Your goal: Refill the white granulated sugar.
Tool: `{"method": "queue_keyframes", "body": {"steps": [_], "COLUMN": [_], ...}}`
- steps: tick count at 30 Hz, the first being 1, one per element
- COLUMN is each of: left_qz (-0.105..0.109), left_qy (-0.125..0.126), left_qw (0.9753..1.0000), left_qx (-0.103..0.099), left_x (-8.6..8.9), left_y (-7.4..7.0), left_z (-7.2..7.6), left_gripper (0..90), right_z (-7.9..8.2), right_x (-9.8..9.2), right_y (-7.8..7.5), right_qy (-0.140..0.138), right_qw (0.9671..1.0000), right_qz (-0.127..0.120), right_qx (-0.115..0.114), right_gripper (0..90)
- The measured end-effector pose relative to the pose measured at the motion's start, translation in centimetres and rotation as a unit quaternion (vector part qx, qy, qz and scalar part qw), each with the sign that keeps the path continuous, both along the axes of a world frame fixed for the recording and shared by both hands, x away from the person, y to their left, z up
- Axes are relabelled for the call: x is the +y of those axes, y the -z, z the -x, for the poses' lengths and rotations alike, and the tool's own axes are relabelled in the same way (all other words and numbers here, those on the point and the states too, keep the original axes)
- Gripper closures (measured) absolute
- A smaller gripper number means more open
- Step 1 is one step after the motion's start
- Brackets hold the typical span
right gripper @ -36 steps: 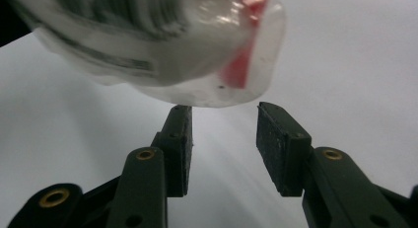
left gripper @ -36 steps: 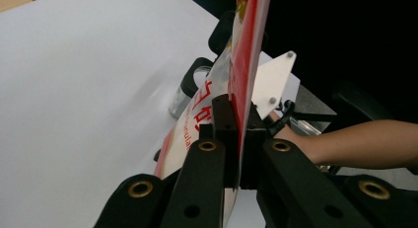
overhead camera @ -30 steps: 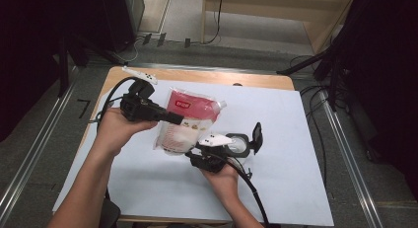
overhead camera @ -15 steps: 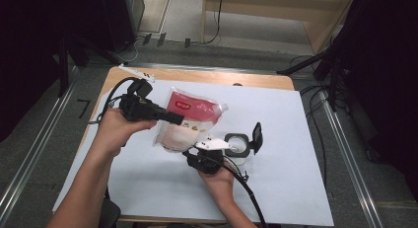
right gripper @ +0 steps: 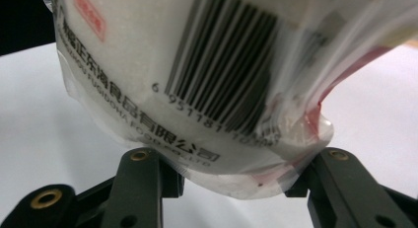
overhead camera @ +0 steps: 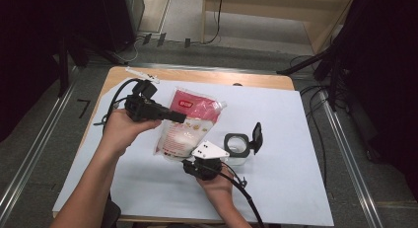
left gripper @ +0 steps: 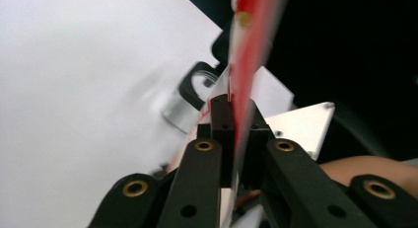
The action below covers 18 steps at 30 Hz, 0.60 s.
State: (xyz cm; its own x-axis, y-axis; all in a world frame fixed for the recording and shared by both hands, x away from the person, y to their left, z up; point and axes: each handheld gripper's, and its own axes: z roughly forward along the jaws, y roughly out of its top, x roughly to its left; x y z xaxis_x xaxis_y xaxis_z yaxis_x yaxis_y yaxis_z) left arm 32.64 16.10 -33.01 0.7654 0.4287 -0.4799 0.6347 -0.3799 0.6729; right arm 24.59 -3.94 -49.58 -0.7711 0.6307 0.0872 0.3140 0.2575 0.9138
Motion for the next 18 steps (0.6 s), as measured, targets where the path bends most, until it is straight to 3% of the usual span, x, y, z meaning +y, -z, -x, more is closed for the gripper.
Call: {"method": "queue_keyframes", "body": {"steps": [3, 5, 6, 10, 13, 18], "left_qz": [-0.017, -0.017, -0.018, -0.011, 0.002, 0.014], "left_qy": [0.011, 0.026, 0.033, 0.040, 0.047, 0.042], "left_qw": [0.9985, 0.9973, 0.9964, 0.9963, 0.9975, 0.9986], "left_qx": [-0.051, -0.067, -0.075, -0.075, -0.054, -0.027], "left_x": [-0.8, -1.2, -1.4, -1.9, -2.2, -2.6], "left_y": [0.2, 0.3, 0.3, 0.7, 1.3, 2.0], "left_z": [0.3, 0.4, 0.5, 0.5, 0.1, -0.2], "left_gripper": [84.4, 83.4, 82.6, 81.1, 81.9, 81.9], "right_z": [0.5, 1.1, 1.5, 1.7, 1.9, 2.0], "right_x": [0.2, 0.4, 0.4, 0.3, 0.1, 0.0], "right_y": [-0.6, -1.1, -1.5, -1.9, -2.2, -2.1], "right_qy": [-0.010, -0.017, -0.027, -0.031, -0.042, -0.044], "right_qw": [0.9999, 0.9998, 0.9993, 0.9980, 0.9953, 0.9943], "right_qz": [0.008, 0.009, -0.011, -0.033, -0.052, -0.053], "right_qx": [0.008, 0.002, 0.023, 0.043, 0.070, 0.082], "right_gripper": [53.8, 53.9, 54.7, 55.3, 55.4, 55.7]}}
